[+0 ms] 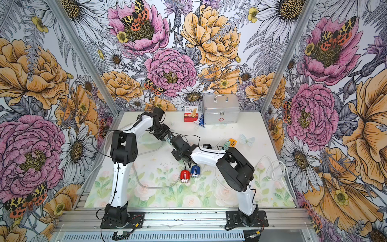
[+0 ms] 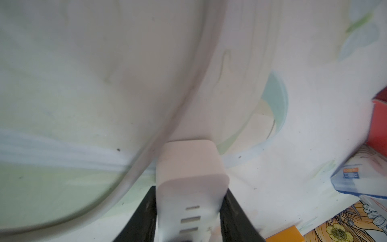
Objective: Unplug the electric shaver
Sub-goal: Remove the plug from the socket.
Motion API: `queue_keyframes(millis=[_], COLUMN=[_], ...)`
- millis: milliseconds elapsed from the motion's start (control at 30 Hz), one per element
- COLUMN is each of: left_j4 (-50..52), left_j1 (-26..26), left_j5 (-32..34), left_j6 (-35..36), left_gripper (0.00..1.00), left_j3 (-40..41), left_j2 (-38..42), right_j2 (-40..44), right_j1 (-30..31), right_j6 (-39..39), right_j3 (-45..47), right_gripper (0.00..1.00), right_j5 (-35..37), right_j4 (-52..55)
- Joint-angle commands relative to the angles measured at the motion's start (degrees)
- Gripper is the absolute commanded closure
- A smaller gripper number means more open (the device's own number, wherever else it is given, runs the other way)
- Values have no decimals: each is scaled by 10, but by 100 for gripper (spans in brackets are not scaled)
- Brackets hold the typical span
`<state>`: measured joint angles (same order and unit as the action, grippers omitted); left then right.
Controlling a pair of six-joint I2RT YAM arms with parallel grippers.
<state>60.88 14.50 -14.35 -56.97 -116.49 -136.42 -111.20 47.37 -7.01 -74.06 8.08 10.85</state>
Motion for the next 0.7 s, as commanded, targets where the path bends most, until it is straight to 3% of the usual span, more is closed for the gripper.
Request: queue_keyframes(millis=[0, 67, 333, 433, 533, 600, 667], left_j4=[14, 14, 14, 14, 14, 14, 14], left_j1=[5, 5, 5, 6, 5, 5, 5], left_j5=[7, 7, 8, 8, 9, 8, 9], left_j6=[-27, -28, -31, -31, -31, -35, -37], left_gripper=[74, 74, 74, 74, 74, 74, 74], left_j3=[25, 24, 20, 19, 18, 17, 10], left_j2=[-22, -22, -27, -29, -29, -30, -31], right_j2=[40, 40, 39, 43, 51, 59, 60], right_j1=[-1, 5, 40, 41, 34, 13, 3], right_j6=[-33, -29, 32, 34, 22, -9, -34], right_j3=[-2, -2, 7, 9, 16, 23, 27], right_gripper=[89, 89, 91, 92, 92, 91, 91], right_j5=[-94, -94, 78, 101, 56, -52, -106], right_j4=[-26, -25, -24, -24, -25, -25, -26])
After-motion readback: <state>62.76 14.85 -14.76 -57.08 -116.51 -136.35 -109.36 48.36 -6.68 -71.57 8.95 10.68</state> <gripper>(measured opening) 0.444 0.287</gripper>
